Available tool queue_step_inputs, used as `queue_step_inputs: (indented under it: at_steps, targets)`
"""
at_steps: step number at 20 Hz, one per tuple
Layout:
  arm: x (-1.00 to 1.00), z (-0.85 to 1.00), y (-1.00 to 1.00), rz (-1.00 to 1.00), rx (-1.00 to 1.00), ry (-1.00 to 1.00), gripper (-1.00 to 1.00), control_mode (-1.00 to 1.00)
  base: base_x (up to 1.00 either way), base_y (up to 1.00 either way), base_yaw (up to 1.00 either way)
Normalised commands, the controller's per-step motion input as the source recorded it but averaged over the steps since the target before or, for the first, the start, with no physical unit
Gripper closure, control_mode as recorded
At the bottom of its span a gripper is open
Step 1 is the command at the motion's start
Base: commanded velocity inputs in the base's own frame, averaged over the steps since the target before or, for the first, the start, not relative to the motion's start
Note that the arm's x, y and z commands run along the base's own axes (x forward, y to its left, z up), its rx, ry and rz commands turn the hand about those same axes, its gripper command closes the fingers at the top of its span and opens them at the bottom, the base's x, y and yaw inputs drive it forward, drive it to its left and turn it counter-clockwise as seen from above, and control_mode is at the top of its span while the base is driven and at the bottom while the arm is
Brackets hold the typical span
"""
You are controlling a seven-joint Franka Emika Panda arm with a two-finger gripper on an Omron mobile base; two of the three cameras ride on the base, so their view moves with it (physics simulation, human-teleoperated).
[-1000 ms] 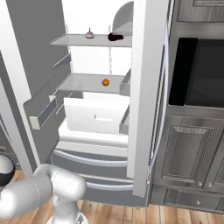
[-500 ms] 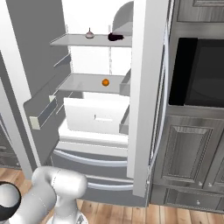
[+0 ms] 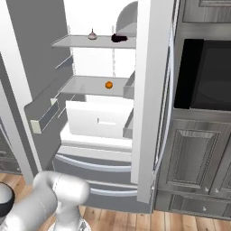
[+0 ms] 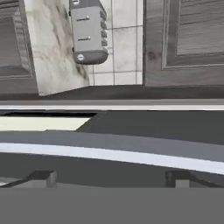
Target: Place the eggplant in the correct fridge rack based on whether it is a fruit or vegetable. Finally, close the fridge door.
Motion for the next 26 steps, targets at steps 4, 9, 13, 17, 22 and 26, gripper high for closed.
queue_step_inputs:
  at_steps: [4,9,13,17,22,26]
  targets:
    - [0.37,-0.21,0.59,-0.06,-0.18,0.00,-1.00,-1.00,0.00,0.00,0.00]
    - [0.74,-0.31,0.00,-0.19,-0.10,0.01,-1.00,-1.00,0.00,0.00,0.00]
    - [0.25,-0.12,-0.52,-0.10,-0.01,0.02,-1.00,-1.00,0.00,0.00,0.00]
    - [0.03,-0.03,-1.00,-0.02,0.00,0.00,-1.00,-1.00,0.00,0.00,0.00]
    - [0.37,-0.06,-1.00,0.00,0.00,0.00,-1.00,-1.00,0.00,0.00,0.00]
    - [0.73,-0.06,-0.97,0.00,0.01,0.00,-1.00,-1.00,0.00,0.00,0.00]
